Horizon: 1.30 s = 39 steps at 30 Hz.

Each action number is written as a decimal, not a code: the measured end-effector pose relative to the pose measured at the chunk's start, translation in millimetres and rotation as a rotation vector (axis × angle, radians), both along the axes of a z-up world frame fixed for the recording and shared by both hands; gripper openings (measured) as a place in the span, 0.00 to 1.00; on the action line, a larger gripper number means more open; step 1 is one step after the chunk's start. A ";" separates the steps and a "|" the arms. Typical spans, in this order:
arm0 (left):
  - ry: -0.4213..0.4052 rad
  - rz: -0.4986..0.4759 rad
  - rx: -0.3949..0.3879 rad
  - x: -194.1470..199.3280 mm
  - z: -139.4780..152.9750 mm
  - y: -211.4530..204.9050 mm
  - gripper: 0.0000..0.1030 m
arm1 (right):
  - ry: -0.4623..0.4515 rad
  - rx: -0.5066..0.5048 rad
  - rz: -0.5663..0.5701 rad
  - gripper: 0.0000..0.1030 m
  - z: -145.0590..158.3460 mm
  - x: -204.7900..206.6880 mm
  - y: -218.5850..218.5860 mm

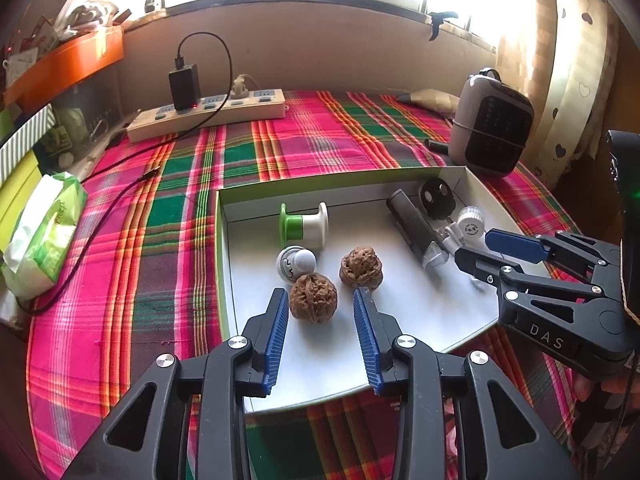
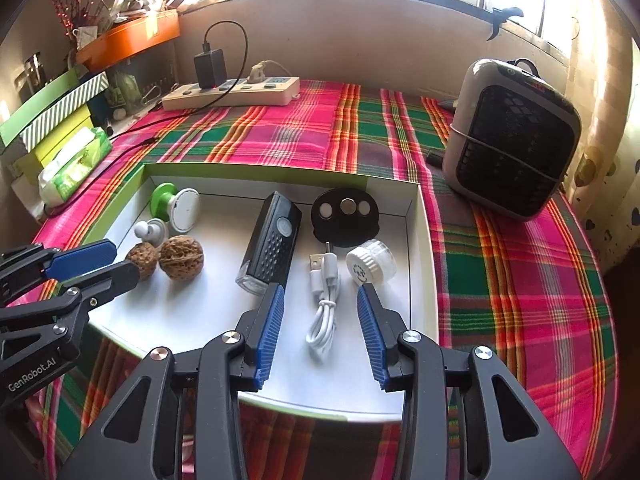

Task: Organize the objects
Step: 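Open the right tool to drop the cable while the left tool releases the walnut in the box, then withdraw both tools from the box toward the pink clips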

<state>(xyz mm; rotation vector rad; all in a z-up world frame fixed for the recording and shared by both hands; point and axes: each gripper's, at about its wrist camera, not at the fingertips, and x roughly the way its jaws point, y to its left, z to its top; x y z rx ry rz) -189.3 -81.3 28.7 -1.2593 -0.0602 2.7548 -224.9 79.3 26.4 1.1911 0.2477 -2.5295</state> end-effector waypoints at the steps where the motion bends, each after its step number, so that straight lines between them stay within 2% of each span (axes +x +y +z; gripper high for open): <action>1: 0.002 0.000 0.000 1.2 0.9 -0.1 0.31 | 0.001 -0.002 -0.002 0.39 0.3 1.5 0.2; 6: 0.012 0.004 0.010 9.0 5.0 -3.1 0.32 | 0.006 -0.010 -0.010 0.43 2.5 10.6 1.5; 20: 0.027 0.024 0.030 32.5 10.6 -10.6 0.32 | 0.035 -0.057 0.007 0.43 13.0 53.2 -2.7; 23: 0.027 0.028 0.037 38.6 10.2 -13.1 0.32 | 0.044 -0.058 0.015 0.49 13.5 62.4 -5.9; 30: 0.040 0.025 0.046 51.3 12.7 -14.9 0.32 | 0.070 -0.063 0.011 0.50 20.1 80.4 -5.6; 37: 0.034 0.028 0.057 60.7 9.2 -16.7 0.32 | 0.025 -0.067 0.038 0.51 4.2 98.3 -19.2; 39: 0.032 0.031 0.055 63.6 8.6 -18.0 0.32 | 0.015 -0.073 0.042 0.57 0.3 101.2 -21.4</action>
